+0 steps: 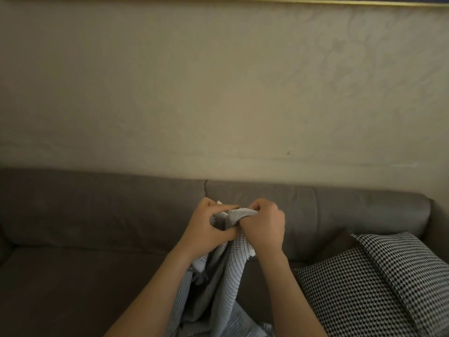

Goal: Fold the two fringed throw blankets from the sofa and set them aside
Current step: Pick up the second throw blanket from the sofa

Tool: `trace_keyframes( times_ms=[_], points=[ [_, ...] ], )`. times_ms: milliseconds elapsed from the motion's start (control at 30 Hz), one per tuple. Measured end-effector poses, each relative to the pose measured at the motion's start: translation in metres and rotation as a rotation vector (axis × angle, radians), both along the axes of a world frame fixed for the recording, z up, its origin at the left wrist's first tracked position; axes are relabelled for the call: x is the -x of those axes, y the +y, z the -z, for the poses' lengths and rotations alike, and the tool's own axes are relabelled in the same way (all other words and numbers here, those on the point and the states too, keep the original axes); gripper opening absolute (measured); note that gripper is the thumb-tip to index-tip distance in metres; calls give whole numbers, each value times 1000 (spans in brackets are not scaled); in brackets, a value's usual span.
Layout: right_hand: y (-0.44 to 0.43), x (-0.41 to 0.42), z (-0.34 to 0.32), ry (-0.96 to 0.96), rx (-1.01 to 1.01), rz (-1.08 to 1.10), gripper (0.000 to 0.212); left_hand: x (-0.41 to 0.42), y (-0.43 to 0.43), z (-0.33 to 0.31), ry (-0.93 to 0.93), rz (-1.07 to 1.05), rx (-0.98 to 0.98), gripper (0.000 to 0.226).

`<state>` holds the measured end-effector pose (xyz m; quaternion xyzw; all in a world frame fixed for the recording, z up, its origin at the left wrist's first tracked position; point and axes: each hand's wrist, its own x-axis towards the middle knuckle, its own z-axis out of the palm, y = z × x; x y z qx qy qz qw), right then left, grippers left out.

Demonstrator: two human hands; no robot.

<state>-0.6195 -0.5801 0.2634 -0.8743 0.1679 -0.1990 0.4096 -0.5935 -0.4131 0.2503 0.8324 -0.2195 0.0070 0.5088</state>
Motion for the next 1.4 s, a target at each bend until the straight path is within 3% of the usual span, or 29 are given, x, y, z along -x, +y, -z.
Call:
trace_keyframes(
  times_ms=[133,267,367,633,733,800,900,1033,1133,1233,1400],
  points=[
    [-1,1,8,-168,53,-113,39,2,-9,9,-142,-177,-31,23],
    [1,4,14,-130,75,-192,35,-1,-7,4,-234,-299,-151,38],
    [0,4,24,-56,60,-360,23,-6,-5,-6,-251,-351,-84,48],
    [2,5,62,328,67,-452,26,-21,5,-40,125,-296,270,23],
    [3,9,75,526,219,-439,8,-28,8,-44,255,-373,528,6],
    [1,10,83,578,258,-409,14,-32,11,-45,301,-472,657,8],
    [-4,8,83,432,138,-346,22,-35,19,-41,252,-598,638,6],
    [-5,4,52,168,-139,-218,14,-31,31,-24,380,-636,597,32],
    [-10,2,20,-88,-260,-51,17,-30,39,-4,429,-732,567,22],
    [-10,1,-3,-186,-268,-15,28,-24,36,4,405,-595,459,19],
    [1,-3,-9,-126,-253,-61,12,-10,17,-6,309,-17,214,65]
  ],
)
